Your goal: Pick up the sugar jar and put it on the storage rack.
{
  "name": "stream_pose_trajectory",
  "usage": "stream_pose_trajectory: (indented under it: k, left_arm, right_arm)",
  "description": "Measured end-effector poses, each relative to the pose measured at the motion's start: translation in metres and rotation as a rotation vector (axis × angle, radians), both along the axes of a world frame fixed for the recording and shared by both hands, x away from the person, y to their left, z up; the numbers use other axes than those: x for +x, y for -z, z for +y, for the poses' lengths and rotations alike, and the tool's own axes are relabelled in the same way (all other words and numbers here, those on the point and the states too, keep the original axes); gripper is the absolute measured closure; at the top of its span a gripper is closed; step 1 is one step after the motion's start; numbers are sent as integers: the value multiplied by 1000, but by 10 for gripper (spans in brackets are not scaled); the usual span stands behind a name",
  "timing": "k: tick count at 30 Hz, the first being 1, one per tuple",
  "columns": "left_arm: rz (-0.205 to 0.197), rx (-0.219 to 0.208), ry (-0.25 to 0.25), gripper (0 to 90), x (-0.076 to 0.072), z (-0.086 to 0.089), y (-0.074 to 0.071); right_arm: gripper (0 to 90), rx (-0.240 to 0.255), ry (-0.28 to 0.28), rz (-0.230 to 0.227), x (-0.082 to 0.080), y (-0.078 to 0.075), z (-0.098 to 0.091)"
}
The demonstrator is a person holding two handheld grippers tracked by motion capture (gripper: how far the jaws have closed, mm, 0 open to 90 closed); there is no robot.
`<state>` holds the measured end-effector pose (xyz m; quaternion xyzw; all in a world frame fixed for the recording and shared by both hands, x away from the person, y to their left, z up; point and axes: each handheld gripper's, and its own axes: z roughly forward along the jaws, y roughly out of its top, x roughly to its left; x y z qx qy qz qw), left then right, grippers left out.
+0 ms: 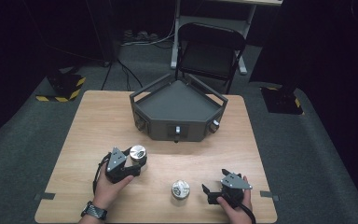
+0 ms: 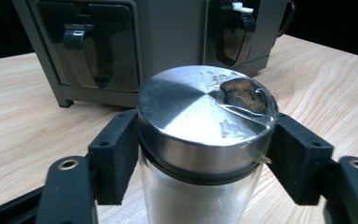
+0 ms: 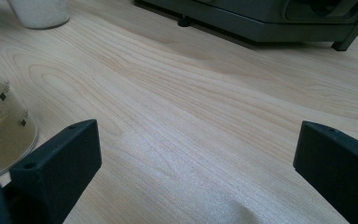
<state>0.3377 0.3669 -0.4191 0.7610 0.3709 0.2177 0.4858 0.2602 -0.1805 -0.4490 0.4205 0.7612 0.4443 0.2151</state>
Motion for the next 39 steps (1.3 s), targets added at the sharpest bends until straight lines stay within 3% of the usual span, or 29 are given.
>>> stream_pose_trajectory:
  k: [16,19,24,30,39]
  left_arm:
    - [3,-22,-18,318,-1,0,-1]
    - [-16,-37,-21,330,-3,0,-1]
    - [-16,-12,-13,350,-2,-3,-7]
    - [-21,-24,-13,352,-3,-2,-10]
    - [-54,-50,-20,352,-1,1,-26]
  right_arm:
    - [7,5,-4,3,1,0,-1]
    - [7,5,-5,3,1,0,-1]
    - [7,4,-7,4,1,0,-1]
    - [7,6,-6,2,1,0,-1]
    - [7,7,-8,1,1,0,-2]
